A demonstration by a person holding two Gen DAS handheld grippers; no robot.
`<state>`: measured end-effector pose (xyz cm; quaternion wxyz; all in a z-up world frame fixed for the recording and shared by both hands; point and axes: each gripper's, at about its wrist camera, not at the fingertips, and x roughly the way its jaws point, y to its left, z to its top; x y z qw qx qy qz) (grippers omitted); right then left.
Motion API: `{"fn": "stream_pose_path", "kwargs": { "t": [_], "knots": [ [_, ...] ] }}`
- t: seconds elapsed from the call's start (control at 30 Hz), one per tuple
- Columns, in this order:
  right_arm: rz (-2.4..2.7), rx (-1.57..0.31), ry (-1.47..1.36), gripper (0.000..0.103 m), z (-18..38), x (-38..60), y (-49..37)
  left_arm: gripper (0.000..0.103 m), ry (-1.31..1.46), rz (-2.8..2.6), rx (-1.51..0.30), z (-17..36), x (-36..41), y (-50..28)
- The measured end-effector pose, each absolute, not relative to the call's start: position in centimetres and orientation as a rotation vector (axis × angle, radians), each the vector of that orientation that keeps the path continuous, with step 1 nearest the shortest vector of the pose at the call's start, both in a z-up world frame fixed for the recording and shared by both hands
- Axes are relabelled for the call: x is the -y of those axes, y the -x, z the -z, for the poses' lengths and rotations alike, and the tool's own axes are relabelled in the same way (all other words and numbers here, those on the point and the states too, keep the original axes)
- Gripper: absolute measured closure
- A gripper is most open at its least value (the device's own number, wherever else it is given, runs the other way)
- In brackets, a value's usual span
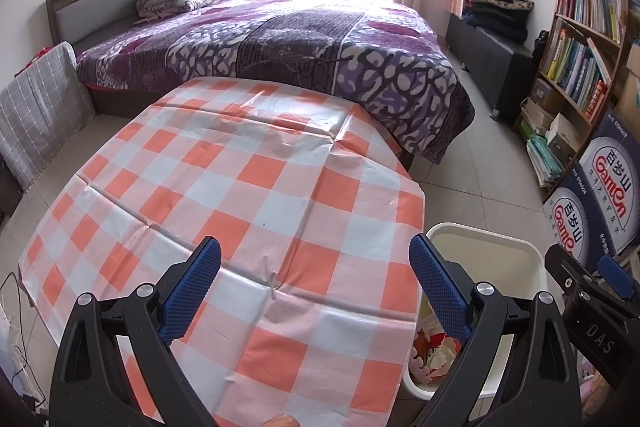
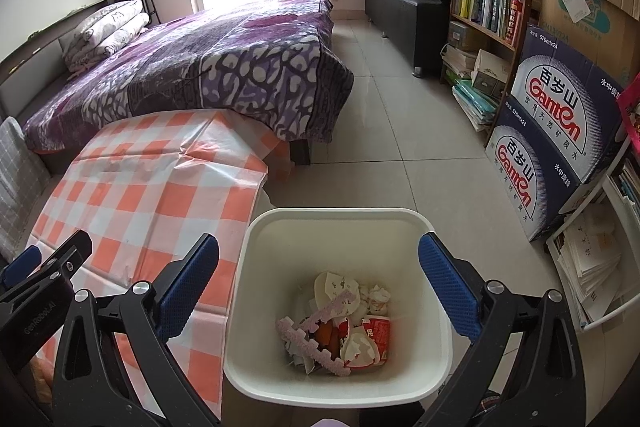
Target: Collect trash
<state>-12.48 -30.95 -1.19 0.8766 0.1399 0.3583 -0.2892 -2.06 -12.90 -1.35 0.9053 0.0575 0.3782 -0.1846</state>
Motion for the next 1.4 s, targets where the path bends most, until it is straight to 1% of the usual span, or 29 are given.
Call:
{"fn": "stream_pose_path", "kwargs": {
  "t": [0.53, 1.4],
  "knots": [
    [0.599, -0.755, -0.297, 0.007, 1.3, 31.0, 12.3, 0.011, -0.113, 0.385, -0.802, 2.4, 12.8, 2.4],
    [0.596, -0.763, -0.296, 0.007, 1.5, 31.0, 12.3, 0.011, -0.116, 0.376, -0.802, 2.0, 12.6, 2.2]
  ]
}}
